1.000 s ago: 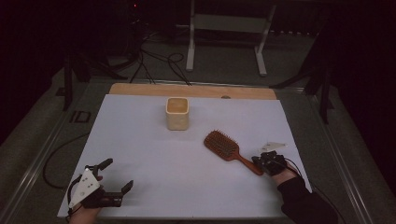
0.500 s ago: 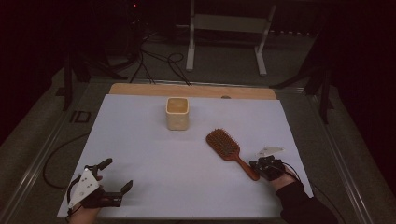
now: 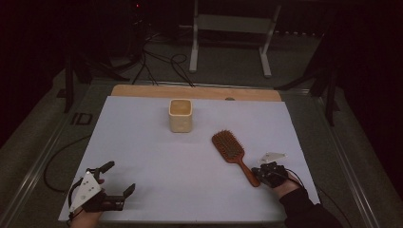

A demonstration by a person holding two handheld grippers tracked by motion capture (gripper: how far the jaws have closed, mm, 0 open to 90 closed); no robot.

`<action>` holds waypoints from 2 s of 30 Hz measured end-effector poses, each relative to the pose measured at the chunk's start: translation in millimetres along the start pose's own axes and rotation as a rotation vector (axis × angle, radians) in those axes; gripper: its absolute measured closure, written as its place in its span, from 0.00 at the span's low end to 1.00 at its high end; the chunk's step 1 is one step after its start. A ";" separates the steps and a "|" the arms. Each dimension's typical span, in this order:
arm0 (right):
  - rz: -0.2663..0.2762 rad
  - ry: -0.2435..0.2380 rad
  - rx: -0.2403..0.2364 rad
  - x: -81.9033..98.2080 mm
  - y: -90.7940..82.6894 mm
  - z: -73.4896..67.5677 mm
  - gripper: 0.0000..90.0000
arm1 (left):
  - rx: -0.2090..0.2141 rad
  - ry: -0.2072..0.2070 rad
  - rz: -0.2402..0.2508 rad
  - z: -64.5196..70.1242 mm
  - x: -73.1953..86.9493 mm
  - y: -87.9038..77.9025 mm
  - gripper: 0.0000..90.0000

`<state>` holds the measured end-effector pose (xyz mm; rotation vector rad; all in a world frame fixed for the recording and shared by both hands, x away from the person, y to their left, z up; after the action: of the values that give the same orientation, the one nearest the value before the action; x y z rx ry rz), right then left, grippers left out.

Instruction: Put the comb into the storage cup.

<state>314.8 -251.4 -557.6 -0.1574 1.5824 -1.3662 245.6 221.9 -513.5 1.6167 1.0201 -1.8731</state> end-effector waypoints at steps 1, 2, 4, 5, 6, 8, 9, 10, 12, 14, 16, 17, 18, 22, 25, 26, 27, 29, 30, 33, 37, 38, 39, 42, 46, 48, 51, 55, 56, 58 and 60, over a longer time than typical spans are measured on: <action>-0.002 0.001 -0.004 0.2 -0.1 -1.0 1.00 | 0.001 0.001 -0.001 0.1 0.1 0.0 0.00; -0.003 -0.001 -0.006 0.2 -0.1 -2.1 1.00 | 0.002 0.001 0.000 0.1 -0.1 0.0 0.00; -0.002 -0.005 -0.012 0.2 -0.7 -3.2 1.00 | 0.002 0.001 0.001 0.1 -0.2 0.2 0.00; -0.003 -0.005 -0.011 0.4 -0.7 -3.2 1.00 | 0.002 0.001 -0.001 0.2 0.0 0.2 0.00; -0.002 -0.002 -0.010 0.5 -1.0 -2.9 1.00 | 0.002 0.002 -0.003 0.4 0.4 0.3 0.00; 0.002 0.001 0.001 0.1 -2.8 -0.8 1.00 | 0.003 0.002 -0.002 0.4 0.1 0.3 0.00; 0.007 0.002 0.004 -0.5 -4.5 0.7 1.00 | 0.002 0.001 0.000 0.3 -0.2 0.3 0.00; 0.010 0.009 0.009 -1.1 -6.6 2.3 1.00 | 0.001 0.001 0.000 0.3 -0.2 0.3 0.00; 0.016 0.016 0.018 -2.8 -11.0 5.2 1.00 | 0.001 0.002 -0.004 0.4 0.3 0.4 0.00; 0.021 0.014 0.034 -4.6 -15.6 7.7 1.00 | 0.002 0.001 0.000 0.5 -0.1 0.4 0.00; 0.030 0.014 0.044 -7.0 -20.3 9.8 1.00 | 0.001 0.001 -0.001 0.6 -0.1 0.5 0.00; 0.032 0.014 0.052 -8.1 -22.9 11.0 1.00 | 0.001 0.002 -0.003 0.6 0.3 0.4 0.00; 0.034 0.016 0.057 -9.6 -25.4 11.6 1.00 | 0.001 0.002 -0.005 0.5 0.4 0.5 0.00; 0.042 0.009 0.084 -16.3 -34.3 14.5 1.00 | -0.001 0.005 -0.004 0.5 0.3 0.5 0.00; 0.051 0.001 0.097 -22.0 -39.8 15.2 0.95 | -0.001 0.005 -0.004 0.4 0.1 0.4 0.00; 0.053 -0.003 0.102 -23.9 -41.5 15.2 0.94 | 0.001 0.001 -0.002 0.4 -0.1 0.5 0.00; 0.056 0.000 0.102 -25.7 -43.0 14.6 0.92 | 0.000 0.001 -0.001 0.4 0.0 0.4 0.00; 0.064 0.000 0.103 -29.1 -44.8 14.2 0.89 | 0.000 0.002 -0.004 0.4 0.3 0.4 0.00; 0.061 0.001 0.101 -30.3 -45.4 13.5 0.86 | 0.001 0.002 -0.003 0.3 0.1 0.3 0.00; 0.070 0.012 0.096 -33.8 -46.2 12.2 0.73 | 0.000 0.001 -0.002 0.2 0.1 0.3 0.00; 0.069 0.032 0.078 -37.4 -44.9 10.4 0.51 | 0.000 -0.002 0.001 0.1 -0.3 0.3 0.00; 0.067 0.038 0.076 -38.3 -44.5 10.2 0.48 | 0.000 -0.003 0.002 0.1 -0.2 0.2 0.00; 0.063 0.044 0.062 -39.1 -43.8 9.3 0.43 | -0.001 0.000 -0.002 -0.1 0.1 0.2 0.00; 0.061 0.042 0.056 -40.8 -42.8 8.0 0.37 | -0.002 -0.002 -0.002 -0.3 0.2 0.5 0.00; 0.033 0.071 0.027 -44.6 -37.6 4.5 0.15 | -0.009 -0.004 0.001 -0.8 -0.1 0.2 0.00; 0.030 0.075 0.009 -46.5 -36.0 3.3 0.11 | -0.010 -0.004 0.002 -0.9 -0.2 0.2 0.00; 0.038 0.076 0.008 -50.1 -35.2 2.2 0.11 | -0.009 -0.001 0.000 -0.8 0.0 0.1 0.00; 0.038 0.077 -0.021 -54.5 -34.7 -1.0 0.14 | -0.009 -0.004 0.003 -0.9 -0.1 -0.2 0.00; 0.033 0.068 -0.019 -55.5 -34.0 -1.9 0.15 | -0.009 -0.004 0.002 -0.9 0.1 -0.2 0.00; 0.029 0.060 -0.019 -57.7 -32.5 -3.3 0.15 | -0.008 -0.004 0.005 -0.7 -0.4 -0.1 0.00; 0.012 0.057 -0.039 -59.1 -30.7 -4.8 0.16 | -0.008 -0.006 0.005 -0.6 -0.3 0.0 0.00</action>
<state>325.8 -220.7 -499.4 -0.1334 1.6553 -1.3420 246.0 222.4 -513.3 1.6071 1.0194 -1.8671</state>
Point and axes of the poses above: each handheld gripper's, and its own axes: y roughly forward along the jaws, x roughly out of its underside, z roughly to its right, the point moved 6 cm from there along y, roughly forward along the jaws, and after that the axes turned 7 degrees about -y, right-handed, at the moved point
